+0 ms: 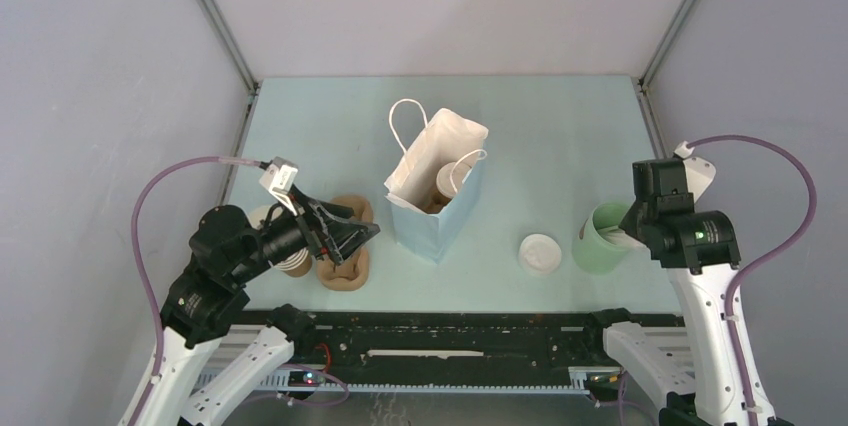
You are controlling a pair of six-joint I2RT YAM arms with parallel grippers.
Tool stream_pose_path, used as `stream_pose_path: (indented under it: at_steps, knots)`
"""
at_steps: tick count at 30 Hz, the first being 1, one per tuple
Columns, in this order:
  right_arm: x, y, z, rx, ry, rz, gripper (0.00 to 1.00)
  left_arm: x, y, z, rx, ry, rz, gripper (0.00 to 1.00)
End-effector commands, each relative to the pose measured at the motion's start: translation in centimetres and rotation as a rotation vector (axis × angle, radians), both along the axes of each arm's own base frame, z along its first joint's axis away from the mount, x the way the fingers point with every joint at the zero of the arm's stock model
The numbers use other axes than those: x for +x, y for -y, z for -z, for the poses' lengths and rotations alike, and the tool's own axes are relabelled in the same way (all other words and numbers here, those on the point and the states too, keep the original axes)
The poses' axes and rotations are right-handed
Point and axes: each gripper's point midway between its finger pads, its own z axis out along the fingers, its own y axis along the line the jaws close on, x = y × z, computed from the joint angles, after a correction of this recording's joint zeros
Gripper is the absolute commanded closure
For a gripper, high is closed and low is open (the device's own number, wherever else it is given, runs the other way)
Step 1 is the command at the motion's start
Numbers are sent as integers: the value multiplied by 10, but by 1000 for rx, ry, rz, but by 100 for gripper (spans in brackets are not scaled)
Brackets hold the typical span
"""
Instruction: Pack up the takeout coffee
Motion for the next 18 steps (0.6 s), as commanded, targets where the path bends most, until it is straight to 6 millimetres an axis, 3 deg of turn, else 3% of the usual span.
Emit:
stream_pose_path:
  at_steps: [1,18]
  knots:
    - [1,1,-1,2,5,5,63,2,4,-4,-19,6,11,6]
    - [-7,6,4,-1,-25,63,66,2,4,0,-2,6,18,6]
